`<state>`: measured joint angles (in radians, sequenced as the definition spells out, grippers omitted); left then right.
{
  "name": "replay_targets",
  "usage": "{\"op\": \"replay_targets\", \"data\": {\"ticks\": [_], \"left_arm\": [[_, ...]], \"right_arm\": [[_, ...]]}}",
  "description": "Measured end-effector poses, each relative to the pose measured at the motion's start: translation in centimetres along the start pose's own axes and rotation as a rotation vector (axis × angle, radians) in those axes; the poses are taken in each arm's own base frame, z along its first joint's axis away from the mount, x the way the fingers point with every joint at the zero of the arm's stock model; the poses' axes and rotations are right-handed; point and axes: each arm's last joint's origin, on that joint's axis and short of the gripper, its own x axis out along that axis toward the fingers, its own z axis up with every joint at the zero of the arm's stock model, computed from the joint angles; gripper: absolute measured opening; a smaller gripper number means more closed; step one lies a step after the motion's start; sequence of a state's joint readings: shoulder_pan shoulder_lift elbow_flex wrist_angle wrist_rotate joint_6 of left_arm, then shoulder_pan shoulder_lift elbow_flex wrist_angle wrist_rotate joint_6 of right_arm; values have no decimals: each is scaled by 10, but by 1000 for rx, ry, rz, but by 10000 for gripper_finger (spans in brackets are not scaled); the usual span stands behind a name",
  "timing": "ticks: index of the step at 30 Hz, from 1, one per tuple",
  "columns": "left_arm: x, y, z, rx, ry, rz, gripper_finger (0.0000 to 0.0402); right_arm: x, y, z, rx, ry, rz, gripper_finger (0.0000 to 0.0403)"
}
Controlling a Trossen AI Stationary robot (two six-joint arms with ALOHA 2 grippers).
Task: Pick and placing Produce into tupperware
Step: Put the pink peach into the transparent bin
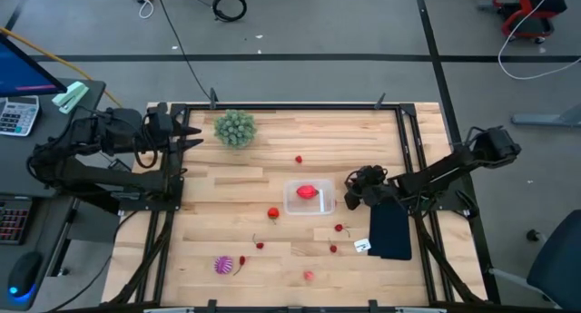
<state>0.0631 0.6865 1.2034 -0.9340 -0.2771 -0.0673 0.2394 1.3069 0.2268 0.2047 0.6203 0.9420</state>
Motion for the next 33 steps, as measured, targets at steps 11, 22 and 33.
{"op": "replay_targets", "data": {"ticks": [11,22,33], "left_arm": [[0,0,0,0,0,0,129],[0,0,0,-1,-1,0,133],[0,0,0,0,0,0,127]], "right_arm": [[-15,18,29,34,-223,163,80],[-15,75,64,-222,-257,376,81],[24,133,93,-437,162,198,100]]}}
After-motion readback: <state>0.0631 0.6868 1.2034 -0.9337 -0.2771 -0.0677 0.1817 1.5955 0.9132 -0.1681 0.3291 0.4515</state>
